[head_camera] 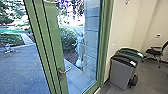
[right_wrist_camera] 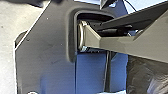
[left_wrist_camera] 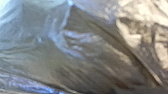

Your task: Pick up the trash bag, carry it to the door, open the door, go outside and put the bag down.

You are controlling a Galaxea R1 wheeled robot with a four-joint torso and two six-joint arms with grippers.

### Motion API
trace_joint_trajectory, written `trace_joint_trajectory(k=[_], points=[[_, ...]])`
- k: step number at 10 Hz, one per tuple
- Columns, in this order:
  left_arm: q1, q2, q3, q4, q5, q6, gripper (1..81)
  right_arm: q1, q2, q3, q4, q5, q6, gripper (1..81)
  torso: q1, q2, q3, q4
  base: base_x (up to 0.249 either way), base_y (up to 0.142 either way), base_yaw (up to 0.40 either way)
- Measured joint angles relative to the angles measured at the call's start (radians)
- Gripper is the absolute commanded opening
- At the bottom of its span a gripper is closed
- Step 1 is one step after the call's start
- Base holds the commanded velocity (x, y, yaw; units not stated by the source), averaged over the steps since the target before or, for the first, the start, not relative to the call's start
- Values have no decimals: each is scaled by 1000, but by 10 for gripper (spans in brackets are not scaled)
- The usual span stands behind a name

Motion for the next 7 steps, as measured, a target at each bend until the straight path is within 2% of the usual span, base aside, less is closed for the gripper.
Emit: trace_joint_trajectory(k=[4, 6, 7], points=[[-1, 4, 1, 0, -6, 0, 10, -1, -1, -3, 0, 6, 0, 811, 0, 0, 0, 0, 169, -114, 0], [4, 6, 1, 0, -3, 0, 10, -5, 0, -3, -1, 6, 0, 811, 0, 0, 0, 0, 169, -72, 0], [2, 3, 0, 0, -2, 0, 10, -5, 0, -3, -1, 6, 0, 811, 0, 0, 0, 0, 164, 0, 0]])
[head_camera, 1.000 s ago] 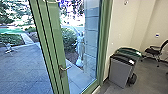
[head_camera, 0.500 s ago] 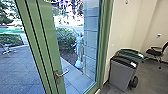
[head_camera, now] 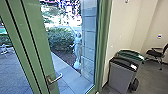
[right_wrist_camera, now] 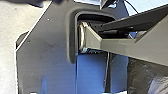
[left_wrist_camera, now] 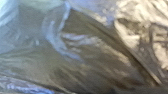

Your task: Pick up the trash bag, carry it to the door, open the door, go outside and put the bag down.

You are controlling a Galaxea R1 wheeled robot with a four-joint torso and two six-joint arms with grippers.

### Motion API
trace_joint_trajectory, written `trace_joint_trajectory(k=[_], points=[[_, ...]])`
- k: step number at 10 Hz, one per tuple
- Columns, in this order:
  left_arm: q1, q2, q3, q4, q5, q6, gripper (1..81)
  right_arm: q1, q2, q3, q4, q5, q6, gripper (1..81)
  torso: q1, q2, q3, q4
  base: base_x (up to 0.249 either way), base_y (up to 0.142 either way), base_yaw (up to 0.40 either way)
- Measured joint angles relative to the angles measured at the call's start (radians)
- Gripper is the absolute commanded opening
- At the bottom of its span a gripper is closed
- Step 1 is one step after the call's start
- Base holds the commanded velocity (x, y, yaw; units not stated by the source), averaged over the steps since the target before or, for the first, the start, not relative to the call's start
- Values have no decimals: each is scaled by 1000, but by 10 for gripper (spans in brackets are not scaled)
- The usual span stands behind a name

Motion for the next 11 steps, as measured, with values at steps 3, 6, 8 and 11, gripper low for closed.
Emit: trace_joint_trajectory(k=[3, 6, 8, 11], points=[[0, 2, 1, 0, -1, 0, 10, 0, 1, 0, 0, 0, 0, 811, 0, 0, 0, 0, 153, 0, 0], [0, -2, 0, 0, 0, 0, 10, 0, 2, 0, 0, 0, 0, 811, 0, 0, 0, 0, 146, 0, 0], [0, -3, 0, 0, 1, 0, 10, 0, 2, 0, 0, 0, 0, 811, 0, 0, 0, 0, 127, 0, 0], [-6, -3, 0, 0, -4, 0, 10, 0, 3, 0, 0, 1, 0, 811, 0, 0, 0, 0, 30, 0, 0]])
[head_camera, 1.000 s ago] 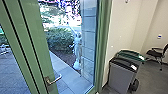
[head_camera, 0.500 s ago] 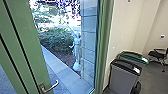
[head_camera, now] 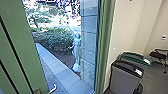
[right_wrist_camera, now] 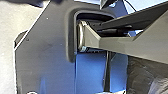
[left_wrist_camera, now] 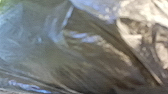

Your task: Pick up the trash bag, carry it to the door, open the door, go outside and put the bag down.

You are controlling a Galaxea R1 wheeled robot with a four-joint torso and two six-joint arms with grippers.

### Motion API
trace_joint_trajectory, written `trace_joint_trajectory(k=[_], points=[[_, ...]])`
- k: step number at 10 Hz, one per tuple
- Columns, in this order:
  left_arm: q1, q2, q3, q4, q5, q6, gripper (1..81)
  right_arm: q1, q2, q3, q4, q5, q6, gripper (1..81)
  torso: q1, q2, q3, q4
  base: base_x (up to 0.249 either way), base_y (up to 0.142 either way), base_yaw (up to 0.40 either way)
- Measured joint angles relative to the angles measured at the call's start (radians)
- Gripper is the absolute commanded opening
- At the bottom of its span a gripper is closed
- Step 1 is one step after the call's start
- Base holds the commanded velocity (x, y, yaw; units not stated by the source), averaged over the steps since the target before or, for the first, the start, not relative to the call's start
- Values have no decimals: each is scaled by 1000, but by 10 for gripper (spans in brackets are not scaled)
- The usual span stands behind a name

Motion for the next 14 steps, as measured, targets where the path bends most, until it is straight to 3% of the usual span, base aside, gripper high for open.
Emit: trace_joint_trajectory(k=[4, 7, 14], points=[[11, 0, 0, 0, -1, 0, 10, -3, 0, 0, 0, -1, 0, 811, 0, 0, 0, 0, 0, 0, 0], [20, -1, 0, 0, -41, 0, 10, -3, 0, 0, 0, -1, 0, 811, 0, 0, 0, 0, 0, 0, 0], [20, -1, 0, 0, -41, 0, 10, -3, 0, 0, 0, -1, 0, 811, 0, 0, 0, 0, 0, 0, 0]])
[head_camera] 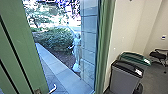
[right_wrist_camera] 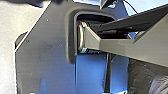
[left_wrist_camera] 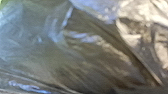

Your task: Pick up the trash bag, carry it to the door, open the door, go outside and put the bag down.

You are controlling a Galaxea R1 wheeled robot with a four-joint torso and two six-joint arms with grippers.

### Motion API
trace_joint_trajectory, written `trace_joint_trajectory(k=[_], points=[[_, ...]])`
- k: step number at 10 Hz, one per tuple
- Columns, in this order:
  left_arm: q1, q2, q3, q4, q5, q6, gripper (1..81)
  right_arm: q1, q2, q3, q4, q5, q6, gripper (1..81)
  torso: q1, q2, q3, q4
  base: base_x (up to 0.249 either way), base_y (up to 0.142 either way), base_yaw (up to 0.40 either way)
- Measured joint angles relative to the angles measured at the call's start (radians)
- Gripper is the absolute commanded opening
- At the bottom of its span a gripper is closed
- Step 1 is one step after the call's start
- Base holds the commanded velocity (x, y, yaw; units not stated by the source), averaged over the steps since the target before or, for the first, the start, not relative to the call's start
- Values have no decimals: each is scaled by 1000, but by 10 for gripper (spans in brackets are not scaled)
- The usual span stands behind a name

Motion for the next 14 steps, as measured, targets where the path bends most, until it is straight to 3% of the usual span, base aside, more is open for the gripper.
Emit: trace_joint_trajectory(k=[10, 14], points=[[2, -11, 2, 1, 4, 3, 10, -5, -1, 1, 0, 2, 0, 811, 0, 0, 0, 0, 0, 0, 198], [6, -57, 77, 6, -3, 3, 10, -5, -8, 16, -2, 9, 0, 811, -1, 0, 0, 0, 0, 0, 244]])
